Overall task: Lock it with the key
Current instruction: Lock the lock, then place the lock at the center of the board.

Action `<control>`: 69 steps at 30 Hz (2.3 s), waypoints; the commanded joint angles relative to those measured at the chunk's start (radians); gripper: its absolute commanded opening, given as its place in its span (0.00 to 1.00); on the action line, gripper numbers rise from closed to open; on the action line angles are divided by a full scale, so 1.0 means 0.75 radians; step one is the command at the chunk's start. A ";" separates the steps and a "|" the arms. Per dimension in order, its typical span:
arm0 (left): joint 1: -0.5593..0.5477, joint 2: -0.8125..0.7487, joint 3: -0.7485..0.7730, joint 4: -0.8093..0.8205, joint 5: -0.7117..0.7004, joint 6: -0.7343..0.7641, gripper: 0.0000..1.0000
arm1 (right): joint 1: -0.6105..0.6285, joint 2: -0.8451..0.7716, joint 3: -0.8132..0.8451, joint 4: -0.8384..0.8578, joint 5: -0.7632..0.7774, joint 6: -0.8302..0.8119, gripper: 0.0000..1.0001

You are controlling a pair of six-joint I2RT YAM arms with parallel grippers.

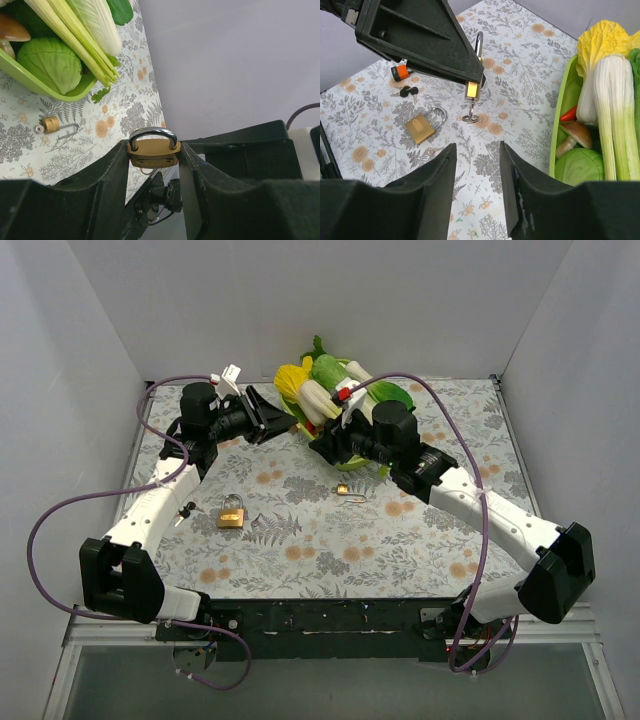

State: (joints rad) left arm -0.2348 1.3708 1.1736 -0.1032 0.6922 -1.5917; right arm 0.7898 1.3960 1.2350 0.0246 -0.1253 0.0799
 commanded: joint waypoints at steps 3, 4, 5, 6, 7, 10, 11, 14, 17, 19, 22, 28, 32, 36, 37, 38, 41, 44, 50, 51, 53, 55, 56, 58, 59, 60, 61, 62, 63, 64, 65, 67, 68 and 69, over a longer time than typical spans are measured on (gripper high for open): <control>-0.004 -0.040 -0.049 0.005 0.091 0.042 0.00 | -0.033 -0.047 -0.002 -0.006 -0.219 -0.102 0.41; -0.004 -0.040 -0.053 0.003 0.098 0.042 0.00 | -0.035 -0.039 0.006 -0.004 -0.228 -0.102 0.40; -0.004 -0.036 -0.055 -0.001 0.106 0.044 0.00 | -0.033 -0.021 0.032 -0.004 -0.248 -0.102 0.40; -0.004 -0.034 -0.057 -0.004 0.108 0.042 0.00 | -0.033 -0.010 0.043 -0.006 -0.250 -0.102 0.40; -0.004 -0.034 -0.057 -0.008 0.106 0.044 0.00 | -0.033 0.000 0.055 -0.006 -0.254 -0.102 0.40; -0.004 -0.032 -0.057 -0.020 0.104 0.040 0.00 | -0.035 0.049 0.104 -0.020 -0.275 -0.102 0.40; -0.006 -0.032 -0.059 -0.020 0.100 0.038 0.00 | -0.033 0.069 0.112 -0.025 -0.281 -0.102 0.40; -0.006 -0.032 -0.057 -0.020 0.096 0.038 0.00 | -0.033 0.104 0.141 -0.025 -0.295 -0.102 0.40; -0.006 -0.040 -0.059 -0.022 0.102 0.038 0.00 | -0.033 0.137 0.165 -0.023 -0.289 -0.102 0.40; -0.008 -0.044 -0.068 -0.020 0.100 0.034 0.00 | -0.033 0.151 0.184 -0.021 -0.291 -0.098 0.40; -0.012 -0.050 -0.078 -0.014 0.102 0.034 0.00 | -0.033 0.159 0.186 -0.014 -0.295 -0.100 0.32; -0.012 -0.048 -0.078 -0.012 0.092 0.030 0.00 | -0.033 0.163 0.178 -0.006 -0.279 -0.102 0.03; -0.010 -0.032 -0.051 -0.002 0.065 0.014 0.00 | -0.030 0.159 0.170 -0.031 -0.277 -0.100 0.01; -0.002 -0.007 -0.033 0.023 0.030 -0.009 0.00 | -0.028 0.127 0.110 -0.021 -0.269 -0.100 0.01; 0.002 0.007 -0.025 0.029 0.024 -0.011 0.00 | -0.030 0.113 0.102 -0.023 -0.269 -0.102 0.01; 0.008 0.015 -0.021 0.039 0.004 -0.013 0.00 | -0.028 0.106 0.094 -0.029 -0.271 -0.102 0.01; 0.045 0.054 0.022 0.060 -0.037 -0.029 0.00 | -0.024 0.074 0.047 -0.063 -0.287 -0.102 0.01; 0.080 0.103 0.077 0.074 -0.058 -0.042 0.00 | -0.018 0.029 -0.023 -0.076 -0.301 -0.102 0.01; 0.106 0.138 0.125 0.011 -0.052 0.021 0.00 | -0.016 -0.033 -0.090 -0.090 -0.301 -0.092 0.01; 0.106 0.126 0.119 -0.024 -0.025 0.062 0.00 | -0.016 -0.037 -0.092 -0.094 -0.291 -0.094 0.01; 0.102 0.105 0.070 -0.162 -0.007 0.229 0.00 | -0.022 -0.049 -0.096 -0.110 -0.263 -0.094 0.01; 0.092 0.066 0.033 -0.303 -0.031 0.346 0.00 | -0.028 -0.065 -0.117 -0.113 -0.256 -0.092 0.01; 0.088 0.056 -0.006 -0.430 -0.045 0.416 0.00 | -0.035 -0.072 -0.127 -0.115 -0.252 -0.086 0.01; 0.062 0.021 -0.051 -0.535 -0.092 0.559 0.00 | -0.039 -0.086 -0.154 -0.113 -0.250 -0.086 0.01; 0.049 0.013 -0.088 -0.606 -0.115 0.590 0.00 | -0.039 -0.090 -0.164 -0.111 -0.248 -0.084 0.01; 0.015 0.009 -0.096 -0.643 -0.143 0.633 0.00 | -0.039 -0.094 -0.176 -0.106 -0.248 -0.084 0.01; -0.006 0.011 -0.104 -0.676 -0.176 0.649 0.00 | -0.039 -0.098 -0.180 -0.102 -0.248 -0.086 0.01; -0.022 0.013 -0.117 -0.741 -0.225 0.664 0.00 | -0.039 -0.098 -0.182 -0.102 -0.252 -0.090 0.01; -0.055 0.019 -0.127 -0.764 -0.256 0.674 0.00 | -0.039 -0.098 -0.186 -0.096 -0.254 -0.096 0.01; -0.065 0.025 -0.141 -0.785 -0.282 0.682 0.00 | -0.039 -0.098 -0.192 -0.094 -0.254 -0.100 0.01; -0.075 0.050 -0.149 -0.827 -0.321 0.684 0.00 | -0.039 -0.100 -0.195 -0.092 -0.258 -0.102 0.01; -0.116 0.082 -0.156 -0.869 -0.385 0.666 0.00 | -0.039 -0.102 -0.203 -0.086 -0.260 -0.102 0.01; -0.133 0.129 -0.156 -0.905 -0.423 0.656 0.00 | -0.041 -0.104 -0.205 -0.084 -0.254 -0.104 0.01; -0.157 0.152 -0.147 -0.926 -0.509 0.640 0.00 | -0.039 -0.106 -0.205 -0.082 -0.254 -0.119 0.01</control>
State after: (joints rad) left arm -0.3130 1.4441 1.0573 -0.6811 0.4767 -1.1343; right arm 0.7647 1.3491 1.0878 -0.0753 -0.3168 0.0162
